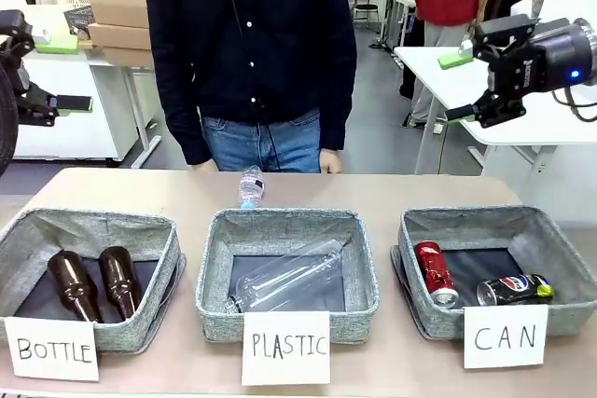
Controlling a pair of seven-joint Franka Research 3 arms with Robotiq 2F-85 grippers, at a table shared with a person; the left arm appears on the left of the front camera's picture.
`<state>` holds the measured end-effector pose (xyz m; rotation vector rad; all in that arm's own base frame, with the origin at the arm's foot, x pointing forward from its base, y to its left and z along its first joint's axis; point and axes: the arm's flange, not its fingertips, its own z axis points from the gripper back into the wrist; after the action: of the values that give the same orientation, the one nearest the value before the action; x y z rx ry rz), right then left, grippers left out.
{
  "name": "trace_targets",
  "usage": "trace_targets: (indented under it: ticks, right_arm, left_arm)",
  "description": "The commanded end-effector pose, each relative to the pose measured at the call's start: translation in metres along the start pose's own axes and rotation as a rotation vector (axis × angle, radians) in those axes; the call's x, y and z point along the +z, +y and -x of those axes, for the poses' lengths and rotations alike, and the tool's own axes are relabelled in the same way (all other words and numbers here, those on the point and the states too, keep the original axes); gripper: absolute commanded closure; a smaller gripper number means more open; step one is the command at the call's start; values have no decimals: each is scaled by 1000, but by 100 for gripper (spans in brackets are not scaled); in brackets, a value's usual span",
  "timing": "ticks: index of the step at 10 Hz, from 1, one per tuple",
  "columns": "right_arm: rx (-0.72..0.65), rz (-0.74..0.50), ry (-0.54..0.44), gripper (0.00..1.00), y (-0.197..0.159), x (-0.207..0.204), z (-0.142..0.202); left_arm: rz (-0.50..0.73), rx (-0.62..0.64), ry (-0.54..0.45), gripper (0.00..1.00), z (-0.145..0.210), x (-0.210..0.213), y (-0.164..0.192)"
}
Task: Sort the can waste into the basket.
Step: Pick up the can waste from the table and place it in the right Fabric basket.
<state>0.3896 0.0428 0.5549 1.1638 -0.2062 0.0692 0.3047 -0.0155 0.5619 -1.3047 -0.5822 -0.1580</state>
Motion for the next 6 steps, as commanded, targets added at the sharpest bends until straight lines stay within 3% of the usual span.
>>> trace_targets:
  ticks: [1,6]
  right_arm:
    - [43,109,29,0,-3,-1,3]
    - [43,109,29,0,-3,-1,3]
  left_arm:
    - [26,-10,-10,0,0,-1,-1]
    - [26,-10,-10,0,0,-1,-1]
